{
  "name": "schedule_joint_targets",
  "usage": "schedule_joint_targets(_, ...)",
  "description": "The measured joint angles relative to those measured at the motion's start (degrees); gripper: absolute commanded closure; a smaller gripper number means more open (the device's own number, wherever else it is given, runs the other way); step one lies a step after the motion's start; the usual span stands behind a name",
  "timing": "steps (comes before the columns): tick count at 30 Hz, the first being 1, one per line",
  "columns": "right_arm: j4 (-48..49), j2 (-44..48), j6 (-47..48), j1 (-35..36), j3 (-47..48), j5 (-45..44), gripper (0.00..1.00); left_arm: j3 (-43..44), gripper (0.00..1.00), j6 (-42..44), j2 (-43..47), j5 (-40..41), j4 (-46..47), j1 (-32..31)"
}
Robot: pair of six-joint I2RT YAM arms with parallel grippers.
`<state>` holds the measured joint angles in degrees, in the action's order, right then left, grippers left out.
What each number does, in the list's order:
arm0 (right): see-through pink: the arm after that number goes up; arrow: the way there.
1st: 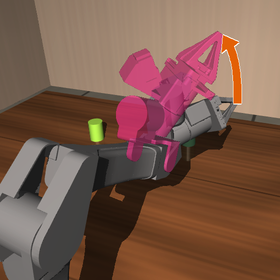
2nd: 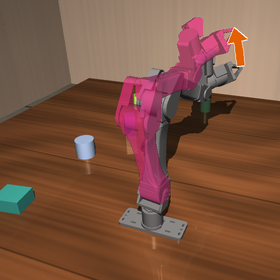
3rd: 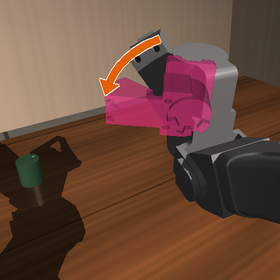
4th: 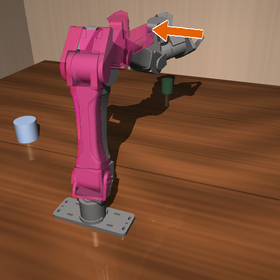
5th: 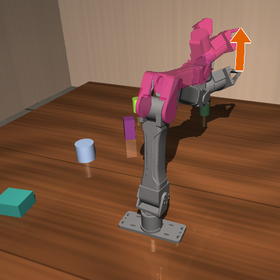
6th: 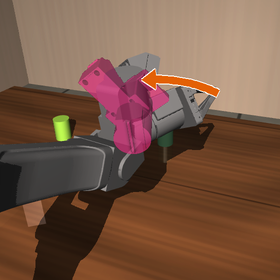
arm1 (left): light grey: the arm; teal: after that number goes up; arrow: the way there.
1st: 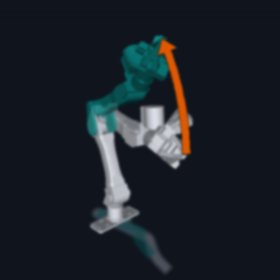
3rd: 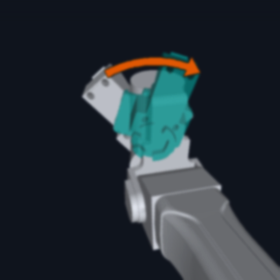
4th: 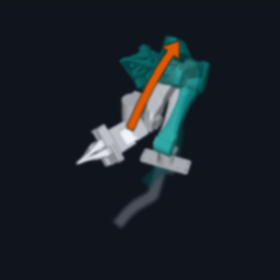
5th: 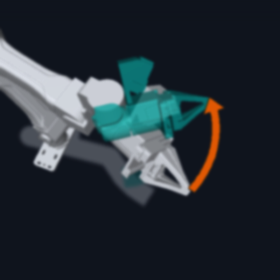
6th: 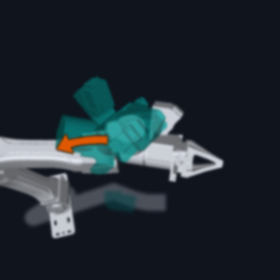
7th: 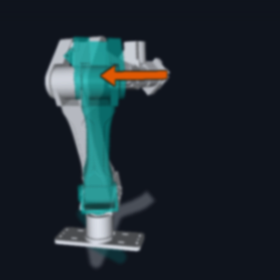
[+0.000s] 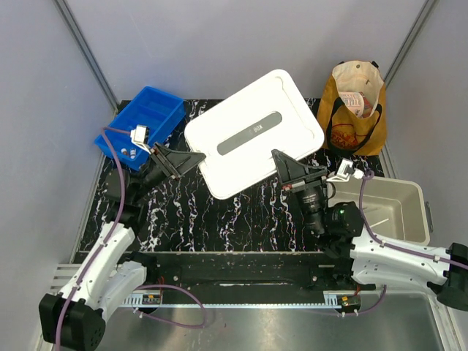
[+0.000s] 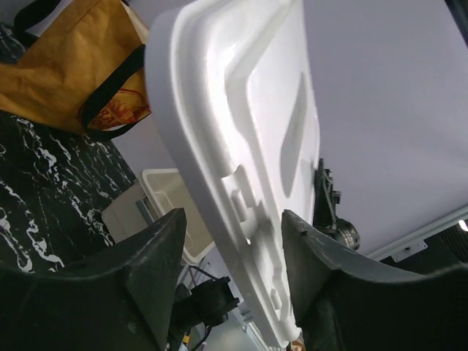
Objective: Organize the chemistry lab equipment
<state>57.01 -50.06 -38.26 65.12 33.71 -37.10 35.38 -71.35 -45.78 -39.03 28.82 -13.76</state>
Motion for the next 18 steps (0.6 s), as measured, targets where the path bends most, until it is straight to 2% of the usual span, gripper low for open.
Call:
schedule_joint_targets(2, 0.1, 1.3, -2.0, 0.0, -2.1, -0.9, 0.94, -1.9, 0.45, -3.0, 0.1, 0.3, 4.8, 0.0)
schedule_joint_targets(4, -0.1, 2.6, -4.6, 0.0, -4.9, -2.5, 0.94, -3.5, 0.39, -5.9, 0.1, 0.6, 7.8, -0.2)
schedule_joint_targets(9, 1.1, 4.4, -11.1, 0.0, -9.9, -6.1, 0.96, -3.7, 0.39, -6.4, -0.2, 2.4, 8.5, -2.9)
schedule_joint_targets(12, 3.6, 4.6, -13.1, 0.0, -12.0, -7.5, 0.96, -3.6, 0.32, -4.9, -1.4, 4.6, 8.6, -6.9)
schedule_joint_targets(13, 4.1, 4.6, -13.4, 0.0, -12.4, -8.0, 0.96, -3.6, 0.33, -4.4, -2.0, 5.4, 8.6, -8.4)
schedule_joint_targets(18, 4.5, 4.6, -14.3, 0.0, -12.8, -8.8, 0.96, -3.1, 0.55, -2.6, -5.7, 8.0, 9.1, -14.3)
